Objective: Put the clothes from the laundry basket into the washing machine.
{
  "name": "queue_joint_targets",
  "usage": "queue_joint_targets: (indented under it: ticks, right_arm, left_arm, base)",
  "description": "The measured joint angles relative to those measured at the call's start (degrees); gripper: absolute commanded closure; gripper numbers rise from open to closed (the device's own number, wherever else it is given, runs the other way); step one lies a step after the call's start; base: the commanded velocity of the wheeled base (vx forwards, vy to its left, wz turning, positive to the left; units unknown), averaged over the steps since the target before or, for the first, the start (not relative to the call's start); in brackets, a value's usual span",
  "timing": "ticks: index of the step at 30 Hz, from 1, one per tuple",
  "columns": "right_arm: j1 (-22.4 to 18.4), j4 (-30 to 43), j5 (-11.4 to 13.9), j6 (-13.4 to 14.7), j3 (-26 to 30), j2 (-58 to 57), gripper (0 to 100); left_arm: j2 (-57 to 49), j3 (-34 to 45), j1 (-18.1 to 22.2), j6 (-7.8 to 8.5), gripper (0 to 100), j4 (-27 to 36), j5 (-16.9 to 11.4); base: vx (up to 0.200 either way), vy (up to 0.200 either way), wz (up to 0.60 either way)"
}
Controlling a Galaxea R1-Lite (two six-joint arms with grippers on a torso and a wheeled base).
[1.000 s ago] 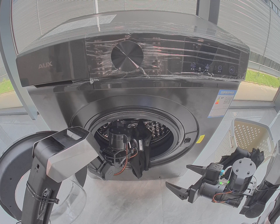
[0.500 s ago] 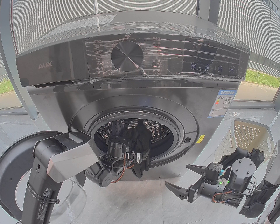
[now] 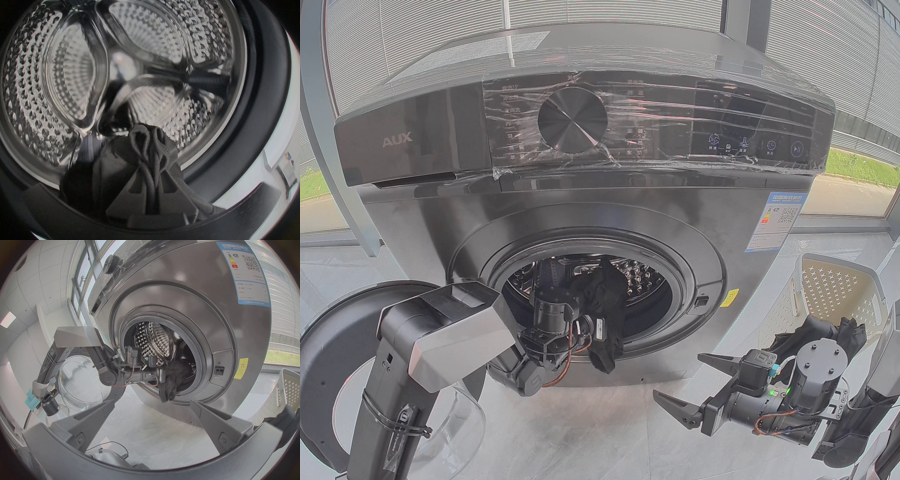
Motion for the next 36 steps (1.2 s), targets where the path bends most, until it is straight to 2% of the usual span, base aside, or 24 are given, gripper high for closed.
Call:
queue_joint_targets:
  ticks: [3, 9, 14, 15, 27, 36]
  right_arm:
    - [0.0, 0.0, 0.0, 0.0, 0.0, 0.0, 0]
    - [0.0, 0.0, -0.1, 0.0, -0.1, 0.0, 0]
    - [0.0, 0.0, -0.1, 0.0, -0.1, -0.1, 0]
    - [0.0, 0.0, -0.1, 0.0, -0.1, -0.1, 0]
    - [0.0, 0.0, -0.2, 0.0, 0.0, -0.3, 0]
    - [0.0, 0.1, -0.2, 0.0, 0.0, -0.3, 0]
  left_arm:
    - [0.2, -3.8, 0.1, -1.45, 100, -1.3, 1.4]
    - [0.9, -10.9, 0.0, -3.15, 100, -6.5, 3.8]
    - [2.0, -12.1, 0.1, -3.11, 100, -7.2, 4.2]
    - [2.1, -12.1, 0.1, -3.11, 0, -7.2, 4.2]
    - [3.0, -10.7, 0.7, -2.9, 0, -7.2, 4.0]
    - [1.9, -2.5, -0.9, -2.68, 0, -4.6, 0.9]
  base:
    - [0.0, 0.0, 0.0]
    - [0.0, 0.0, 0.0]
    - [0.0, 0.0, 0.0]
    - [0.0, 0.0, 0.0]
    - [0.0, 0.0, 0.0]
    - [0.0, 0.0, 0.0]
